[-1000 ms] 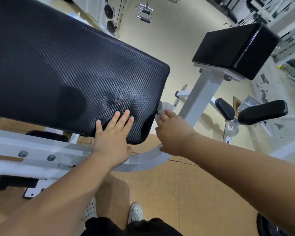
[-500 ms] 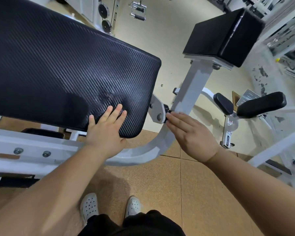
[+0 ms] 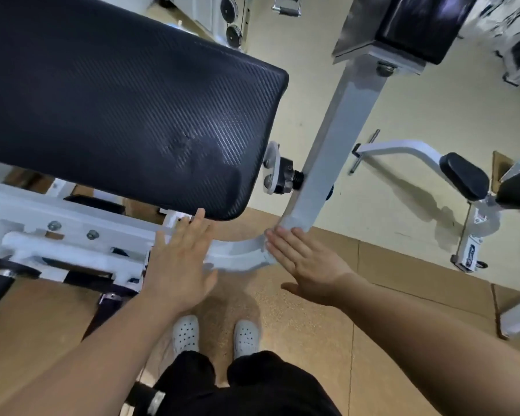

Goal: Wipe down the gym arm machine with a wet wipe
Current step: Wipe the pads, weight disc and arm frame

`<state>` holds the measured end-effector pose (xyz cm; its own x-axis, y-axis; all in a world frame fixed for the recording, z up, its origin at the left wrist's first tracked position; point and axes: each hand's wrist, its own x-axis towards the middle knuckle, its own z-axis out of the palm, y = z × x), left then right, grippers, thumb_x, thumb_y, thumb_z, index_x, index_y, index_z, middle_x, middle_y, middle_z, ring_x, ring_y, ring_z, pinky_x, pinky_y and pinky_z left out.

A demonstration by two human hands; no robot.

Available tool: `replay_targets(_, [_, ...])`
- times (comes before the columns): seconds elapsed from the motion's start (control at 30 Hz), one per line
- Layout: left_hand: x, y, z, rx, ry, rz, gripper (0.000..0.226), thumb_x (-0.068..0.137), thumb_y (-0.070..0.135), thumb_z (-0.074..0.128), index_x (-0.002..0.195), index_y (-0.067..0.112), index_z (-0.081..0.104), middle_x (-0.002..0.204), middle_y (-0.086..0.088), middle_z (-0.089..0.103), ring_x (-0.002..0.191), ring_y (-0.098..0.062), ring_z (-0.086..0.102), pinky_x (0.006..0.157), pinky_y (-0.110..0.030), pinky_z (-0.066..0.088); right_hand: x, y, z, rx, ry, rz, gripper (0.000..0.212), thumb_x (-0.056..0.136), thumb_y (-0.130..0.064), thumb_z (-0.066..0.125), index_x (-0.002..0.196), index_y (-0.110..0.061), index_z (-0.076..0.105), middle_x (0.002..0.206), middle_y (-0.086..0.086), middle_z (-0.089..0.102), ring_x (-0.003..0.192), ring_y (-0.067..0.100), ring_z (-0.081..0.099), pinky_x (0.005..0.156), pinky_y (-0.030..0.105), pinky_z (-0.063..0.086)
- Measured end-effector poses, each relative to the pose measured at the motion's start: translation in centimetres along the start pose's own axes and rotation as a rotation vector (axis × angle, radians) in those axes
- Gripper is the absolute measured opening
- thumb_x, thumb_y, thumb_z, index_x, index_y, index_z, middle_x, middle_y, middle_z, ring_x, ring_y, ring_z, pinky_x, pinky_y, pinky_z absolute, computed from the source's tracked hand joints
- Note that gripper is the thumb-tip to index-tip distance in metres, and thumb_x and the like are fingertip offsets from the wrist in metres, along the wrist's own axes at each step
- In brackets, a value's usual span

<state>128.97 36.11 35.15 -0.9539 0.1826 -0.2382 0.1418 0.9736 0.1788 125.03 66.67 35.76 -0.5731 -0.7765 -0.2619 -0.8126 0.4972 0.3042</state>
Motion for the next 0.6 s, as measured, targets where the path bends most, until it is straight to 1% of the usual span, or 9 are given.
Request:
replay_targets(0.07, [-0.5,0.3,0.4,0.001,-0.030,-0.026,0.093,0.088,0.057,0.054,0.163,0.023,0.009,0.166,0.000,-0.023,0.156,-0.030,0.003,0.119,-0.065,0.014,-0.2,2.3,-0.2,-0.018,0.071,-0.021,0.085,0.102,-0.059,0.044,0.163,-0.011,0.010,0.170,0.008,-0.003,0.158,0.028,-0.008,0.128,0.044,-0.005])
replay_targets(0.13, [-0.9,1.0,0.1,0.034,-0.050,-0.063,0.091,0.090,0.056,0.052,0.162,0.024,0.009,0.166,-0.003,-0.024,0.156,-0.030,0.001,0.121,-0.064,0.011,-0.6,4.8,-0.9,0.002,0.143,0.054,0.080,0.104,-0.058,0.033,0.165,-0.011,0.008,0.171,0.008,-0.002,0.159,0.027,-0.005,0.129,0.046,-0.002])
replay_targets(0.2, [-1.2,1.6,-0.1,0.048,-0.078,-0.121,0.088,0.092,0.055,0.049,0.162,0.027,0.004,0.166,-0.004,-0.025,0.156,-0.029,-0.004,0.123,-0.061,0.006,-1.0,5.7,-1.0,0.013,0.175,0.140,0.081,0.105,-0.060,0.026,0.164,-0.011,0.002,0.172,0.010,-0.008,0.159,0.029,-0.009,0.128,0.048,-0.003])
replay_targets(0.3, [-2.3,2.8,-0.5,0.074,-0.128,-0.157,0.085,0.094,0.057,0.044,0.162,0.027,0.004,0.167,-0.006,-0.021,0.156,-0.030,-0.004,0.124,-0.059,0.005,-0.5,3.3,-0.5,0.090,0.185,0.221,0.091,0.103,-0.065,0.033,0.163,-0.006,-0.001,0.170,0.016,-0.011,0.157,0.034,-0.014,0.127,0.052,-0.009])
replay_targets(0.4, [-3.3,2.9,-0.9,0.137,-0.243,-0.157,0.086,0.095,0.061,0.040,0.161,0.026,-0.002,0.167,-0.006,-0.021,0.156,-0.029,-0.006,0.125,-0.057,0.004,0.9,-0.2,0.0,0.077,0.047,0.060,0.095,0.101,-0.068,0.029,0.161,-0.003,-0.004,0.166,0.021,-0.017,0.153,0.038,-0.025,0.123,0.052,-0.020])
replay_targets(0.47, [-3.5,2.1,-1.3,0.153,-0.299,-0.161,0.088,0.095,0.061,0.042,0.162,0.026,-0.006,0.167,-0.005,-0.021,0.156,-0.028,-0.008,0.125,-0.056,0.003,1.8,-1.1,-0.2,-0.033,-0.029,-0.086,0.093,0.101,-0.069,0.019,0.160,-0.005,-0.014,0.163,0.019,-0.024,0.149,0.038,-0.031,0.117,0.051,-0.030])
replay_targets(0.5, [-3.3,1.4,-1.4,0.160,-0.309,-0.161,0.089,0.096,0.061,0.042,0.162,0.026,-0.006,0.168,-0.004,-0.020,0.156,-0.029,-0.008,0.125,-0.056,0.003,2.2,-0.7,-0.5,-0.079,-0.031,-0.095,0.091,0.102,-0.068,0.018,0.160,-0.006,-0.015,0.164,0.018,-0.022,0.150,0.036,-0.029,0.116,0.050,-0.032])
replay_targets(0.53, [-3.2,0.8,-1.4,0.164,-0.309,-0.165,0.089,0.096,0.061,0.042,0.162,0.026,-0.006,0.168,-0.004,-0.019,0.156,-0.028,-0.008,0.124,-0.056,0.003,2.5,0.1,-0.9,-0.102,-0.008,-0.069,0.089,0.102,-0.067,0.019,0.161,-0.006,-0.010,0.167,0.018,-0.016,0.153,0.036,-0.022,0.118,0.050,-0.030])
replay_targets(0.6, [-2.7,-0.5,-1.3,0.154,-0.298,-0.159,0.088,0.095,0.061,0.042,0.162,0.026,-0.004,0.169,-0.004,-0.014,0.156,-0.028,-0.006,0.124,-0.057,0.005,2.8,1.9,-2.0,-0.078,0.013,0.024,0.085,0.103,-0.066,0.025,0.162,-0.004,0.020,0.169,0.021,0.015,0.158,0.037,0.002,0.124,0.050,-0.019])
